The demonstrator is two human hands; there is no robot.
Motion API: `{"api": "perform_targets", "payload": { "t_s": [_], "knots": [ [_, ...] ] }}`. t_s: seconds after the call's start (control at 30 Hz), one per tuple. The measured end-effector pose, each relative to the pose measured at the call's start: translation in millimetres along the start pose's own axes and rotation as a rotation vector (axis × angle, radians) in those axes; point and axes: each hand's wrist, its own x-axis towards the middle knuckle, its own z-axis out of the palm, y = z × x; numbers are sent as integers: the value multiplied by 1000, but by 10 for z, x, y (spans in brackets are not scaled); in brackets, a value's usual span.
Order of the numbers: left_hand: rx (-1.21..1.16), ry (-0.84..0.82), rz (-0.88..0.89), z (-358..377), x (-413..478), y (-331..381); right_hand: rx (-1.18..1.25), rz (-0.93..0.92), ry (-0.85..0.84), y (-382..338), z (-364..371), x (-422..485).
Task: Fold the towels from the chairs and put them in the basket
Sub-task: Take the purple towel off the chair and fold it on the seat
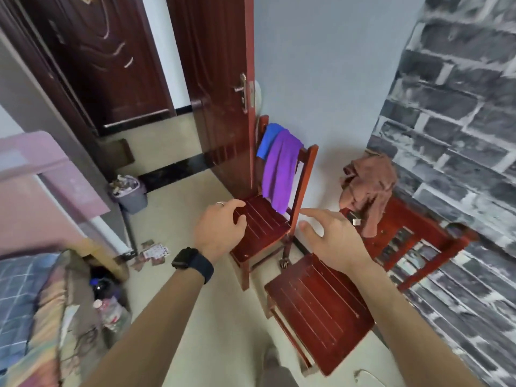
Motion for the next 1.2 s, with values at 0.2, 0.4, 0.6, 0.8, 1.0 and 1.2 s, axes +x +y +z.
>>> {"api": "perform_targets", "payload": {
  "t_s": [0.2, 0.4, 0.6, 0.8, 1.0, 1.2],
  "knots": [
    [29, -120, -11, 166, 1283, -166, -3, 104, -41, 274, 212, 1336],
    [38, -183, 5, 364, 2494, -283, -77, 188, -91, 661, 406, 2593],
    [-9, -314, 86, 774, 3698, -334, -259, 332, -104, 1060, 783, 3665],
    [-174, -547, 133, 1468, 4933, -284, -387, 611, -140, 1412, 1328, 4241],
    [-262, -704, 157, 2061, 5583, -193, -427, 741, 47, 1430, 1743, 4321],
    [-273, -683, 181, 2185, 5731, -108, -419, 807, 160, 1368, 1855, 4428]
  ]
}}
